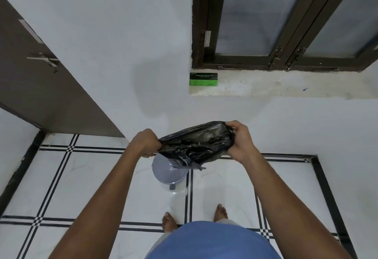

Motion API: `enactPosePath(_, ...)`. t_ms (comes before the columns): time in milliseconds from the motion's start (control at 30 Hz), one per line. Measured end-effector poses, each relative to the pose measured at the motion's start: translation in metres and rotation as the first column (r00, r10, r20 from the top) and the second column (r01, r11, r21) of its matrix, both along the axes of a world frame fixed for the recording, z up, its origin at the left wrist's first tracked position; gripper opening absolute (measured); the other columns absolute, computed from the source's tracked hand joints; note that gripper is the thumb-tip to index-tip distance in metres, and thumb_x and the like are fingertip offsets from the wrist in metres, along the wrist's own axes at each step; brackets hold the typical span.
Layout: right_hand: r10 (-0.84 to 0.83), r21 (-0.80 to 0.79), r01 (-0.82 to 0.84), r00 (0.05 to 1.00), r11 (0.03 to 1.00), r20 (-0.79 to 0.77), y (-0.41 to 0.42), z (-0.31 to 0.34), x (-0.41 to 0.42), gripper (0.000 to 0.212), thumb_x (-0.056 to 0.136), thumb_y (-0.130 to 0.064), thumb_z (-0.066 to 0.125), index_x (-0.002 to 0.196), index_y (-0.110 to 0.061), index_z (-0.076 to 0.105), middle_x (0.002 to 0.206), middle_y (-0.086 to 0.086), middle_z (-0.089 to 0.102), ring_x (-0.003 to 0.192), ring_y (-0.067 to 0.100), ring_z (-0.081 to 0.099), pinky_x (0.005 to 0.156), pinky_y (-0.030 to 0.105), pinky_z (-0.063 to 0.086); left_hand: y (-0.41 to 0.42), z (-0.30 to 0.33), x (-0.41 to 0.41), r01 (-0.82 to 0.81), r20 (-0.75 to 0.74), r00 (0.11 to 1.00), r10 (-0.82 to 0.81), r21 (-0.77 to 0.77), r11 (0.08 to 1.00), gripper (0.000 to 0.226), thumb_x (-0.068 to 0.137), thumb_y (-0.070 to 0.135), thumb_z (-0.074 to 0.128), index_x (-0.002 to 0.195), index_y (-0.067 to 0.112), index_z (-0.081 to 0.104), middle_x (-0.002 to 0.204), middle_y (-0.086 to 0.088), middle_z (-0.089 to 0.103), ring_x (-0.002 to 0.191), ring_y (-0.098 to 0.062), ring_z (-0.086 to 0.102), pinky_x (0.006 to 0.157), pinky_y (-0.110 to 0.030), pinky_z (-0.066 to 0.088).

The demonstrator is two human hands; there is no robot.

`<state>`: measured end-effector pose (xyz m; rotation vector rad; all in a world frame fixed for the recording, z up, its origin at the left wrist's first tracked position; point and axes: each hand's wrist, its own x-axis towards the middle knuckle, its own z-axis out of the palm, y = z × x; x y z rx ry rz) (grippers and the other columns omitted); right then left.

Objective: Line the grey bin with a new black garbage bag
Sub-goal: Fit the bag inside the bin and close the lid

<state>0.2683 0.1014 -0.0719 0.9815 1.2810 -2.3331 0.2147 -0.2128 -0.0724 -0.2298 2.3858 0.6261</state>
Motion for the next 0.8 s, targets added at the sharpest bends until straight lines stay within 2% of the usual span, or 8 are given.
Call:
enactPosePath(133,0.06,-0.023,-0.061,0.998,0.998,-0.022,0.011,-0.012,0.006,0.058,0.1,-0.052,0.074,0.124,0.0,0.079,0.125,0.023,0.081,0.118,0.043,0.077,0.112,0.058,0.057,-0.013,0.007,0.01,-0.535,0.394,0.844,0.363,0.577,0.617,0.023,0.093,0.025,0.086,0.103,0.006,0.078,0.094,-0.013,0.079,0.059,-0.016,0.074,0.051,-0.022,0.059)
enactPosePath(267,0.228,0.543,-0.279,0.96,0.792,0.16,-0.003,-0.036,0.013,0.056,0.113,-0.055,0.056,0.102,-0.004,0.076,0.109,0.013,0.082,0.101,0.035,0.077,0.1,0.053,0.064,-0.014,0.002,0.018,-0.633,0.559,0.755,0.343,0.758,0.158,0.019,0.106,0.013,0.066,0.119,0.005,0.077,0.117,-0.018,0.081,0.101,-0.029,0.083,0.086,-0.044,0.07)
enactPosePath(333,0.353,0.777,-0.317,0.926,0.543,0.132,-0.018,-0.036,0.021,0.057,0.107,-0.073,0.051,0.093,-0.019,0.063,0.098,-0.004,0.069,0.092,0.021,0.066,0.087,0.04,0.056,-0.004,0.0,0.023,-0.594,0.524,0.795,0.304,0.774,0.219,0.023,0.106,0.017,0.066,0.121,0.003,0.077,0.111,-0.015,0.08,0.094,-0.028,0.082,0.081,-0.043,0.07)
enactPosePath(433,0.519,0.719,-0.295,0.848,0.629,-0.106,-0.054,-0.022,0.03,0.068,0.09,-0.073,0.079,0.141,-0.033,0.06,0.126,-0.024,0.068,0.114,-0.004,0.068,0.1,0.019,0.053,0.014,0.0,0.03,-0.464,0.418,0.886,0.201,0.783,0.415,0.04,0.107,0.026,0.068,0.138,0.002,0.072,0.119,-0.014,0.079,0.104,-0.025,0.078,0.092,-0.041,0.067)
enactPosePath(533,0.63,0.838,-0.279,0.771,0.47,-0.096,-0.078,-0.03,0.027,0.043,0.092,-0.064,0.081,0.111,-0.026,0.077,0.095,-0.018,0.078,0.087,0.0,0.072,0.083,0.027,0.057,0.023,0.004,0.035,-0.399,0.395,0.912,0.112,0.788,0.469,0.043,0.106,0.031,0.071,0.139,0.004,0.073,0.135,-0.019,0.077,0.125,-0.035,0.075,0.111,-0.046,0.058)
enactPosePath(600,0.548,0.772,-0.243,0.822,0.587,-0.157,-0.076,-0.039,0.025,0.048,0.102,-0.058,0.075,0.088,-0.012,0.077,0.079,-0.007,0.075,0.074,0.011,0.069,0.078,0.035,0.055,0.01,0.007,0.034,-0.333,0.337,0.937,0.091,0.785,0.523,0.041,0.101,0.031,0.079,0.133,0.006,0.077,0.13,-0.017,0.08,0.125,-0.036,0.076,0.108,-0.043,0.059)
enactPosePath(700,0.168,0.272,-0.117,0.97,0.955,-0.175,-0.062,-0.035,0.029,0.051,0.109,-0.049,0.068,0.115,0.0,0.081,0.116,0.019,0.084,0.109,0.032,0.08,0.103,0.047,0.062,-0.029,-0.003,0.028,-0.114,0.172,0.985,0.003,0.642,0.759,0.046,0.08,0.05,0.096,0.107,0.016,0.082,0.11,-0.006,0.085,0.108,-0.032,0.081,0.094,-0.036,0.06)
enactPosePath(800,0.017,0.052,-0.015,0.999,0.999,-0.028,-0.05,-0.035,0.034,0.063,0.109,-0.058,0.062,0.126,0.001,0.077,0.131,0.023,0.079,0.12,0.035,0.079,0.11,0.051,0.059,-0.065,-0.015,0.024,-0.012,0.173,0.983,-0.058,0.379,0.925,0.074,0.063,0.086,0.088,0.08,0.016,0.074,0.088,-0.001,0.08,0.085,-0.023,0.075,0.083,-0.032,0.055)
